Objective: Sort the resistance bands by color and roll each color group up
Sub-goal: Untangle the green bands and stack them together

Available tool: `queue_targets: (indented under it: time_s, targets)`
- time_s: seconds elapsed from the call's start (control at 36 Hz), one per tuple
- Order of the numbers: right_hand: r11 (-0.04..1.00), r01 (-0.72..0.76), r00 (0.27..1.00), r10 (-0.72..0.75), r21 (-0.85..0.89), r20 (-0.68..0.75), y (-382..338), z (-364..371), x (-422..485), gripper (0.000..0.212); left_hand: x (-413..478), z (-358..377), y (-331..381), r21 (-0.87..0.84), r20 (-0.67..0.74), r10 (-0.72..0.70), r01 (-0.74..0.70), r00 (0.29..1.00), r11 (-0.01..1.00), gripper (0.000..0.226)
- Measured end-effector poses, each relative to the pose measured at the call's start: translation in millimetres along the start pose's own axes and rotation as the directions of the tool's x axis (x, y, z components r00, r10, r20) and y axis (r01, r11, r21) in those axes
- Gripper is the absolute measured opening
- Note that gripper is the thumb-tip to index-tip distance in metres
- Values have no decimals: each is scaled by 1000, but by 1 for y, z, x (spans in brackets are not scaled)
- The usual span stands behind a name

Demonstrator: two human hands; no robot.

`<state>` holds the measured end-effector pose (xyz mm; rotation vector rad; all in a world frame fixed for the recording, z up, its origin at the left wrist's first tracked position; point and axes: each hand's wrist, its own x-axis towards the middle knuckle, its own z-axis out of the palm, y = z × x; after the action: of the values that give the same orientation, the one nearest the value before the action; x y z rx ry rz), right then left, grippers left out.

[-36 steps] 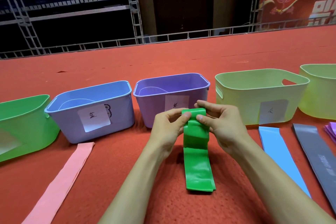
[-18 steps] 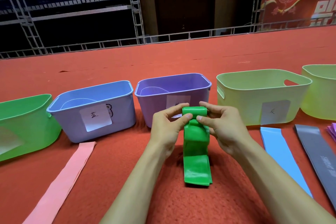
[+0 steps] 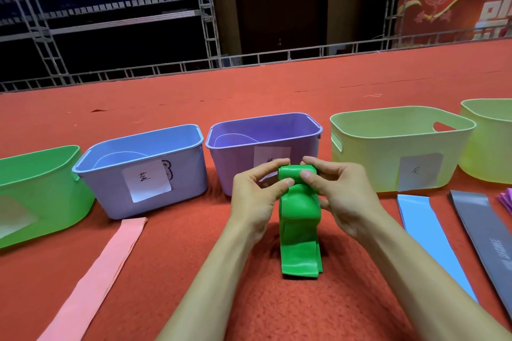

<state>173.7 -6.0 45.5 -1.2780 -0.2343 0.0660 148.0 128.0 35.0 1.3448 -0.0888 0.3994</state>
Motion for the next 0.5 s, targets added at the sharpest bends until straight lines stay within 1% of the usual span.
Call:
queue_targets:
  time_s: [0.22,0.31,0.39,0.5]
  targets:
    - [998,64,998,-64,17,-10,0,-2,1,28,-2,1,5,-63,48,-93,96,994,993,34]
    - [996,81,997,-81,23,-9,0,-3,1,30,-3,1,7,-97,61,-122,127,991,987,25]
    - [995,101,995,-101,12,-3,1,-3,1,32,-2,2,7,-99,41,-128,132,991,986,18]
    - [991,136,991,-136,-18,6,1,-3,1,35,0,3,4,-83,-8,-140,139,990,987,20]
